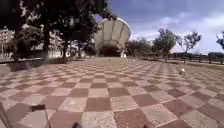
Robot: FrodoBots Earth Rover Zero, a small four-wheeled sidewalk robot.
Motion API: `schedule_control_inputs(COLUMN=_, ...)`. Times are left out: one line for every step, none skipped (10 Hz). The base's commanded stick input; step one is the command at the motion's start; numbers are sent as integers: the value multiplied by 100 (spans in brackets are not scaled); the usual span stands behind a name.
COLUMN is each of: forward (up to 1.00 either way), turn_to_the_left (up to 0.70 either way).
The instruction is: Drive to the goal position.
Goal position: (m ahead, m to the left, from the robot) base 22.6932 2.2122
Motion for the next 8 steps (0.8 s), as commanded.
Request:
schedule_control_inputs(forward=70, turn_to_the_left=0)
schedule_control_inputs(forward=70, turn_to_the_left=0)
schedule_control_inputs(forward=70, turn_to_the_left=0)
schedule_control_inputs(forward=70, turn_to_the_left=0)
schedule_control_inputs(forward=70, turn_to_the_left=0)
schedule_control_inputs(forward=70, turn_to_the_left=0)
schedule_control_inputs(forward=70, turn_to_the_left=0)
schedule_control_inputs(forward=70, turn_to_the_left=0)
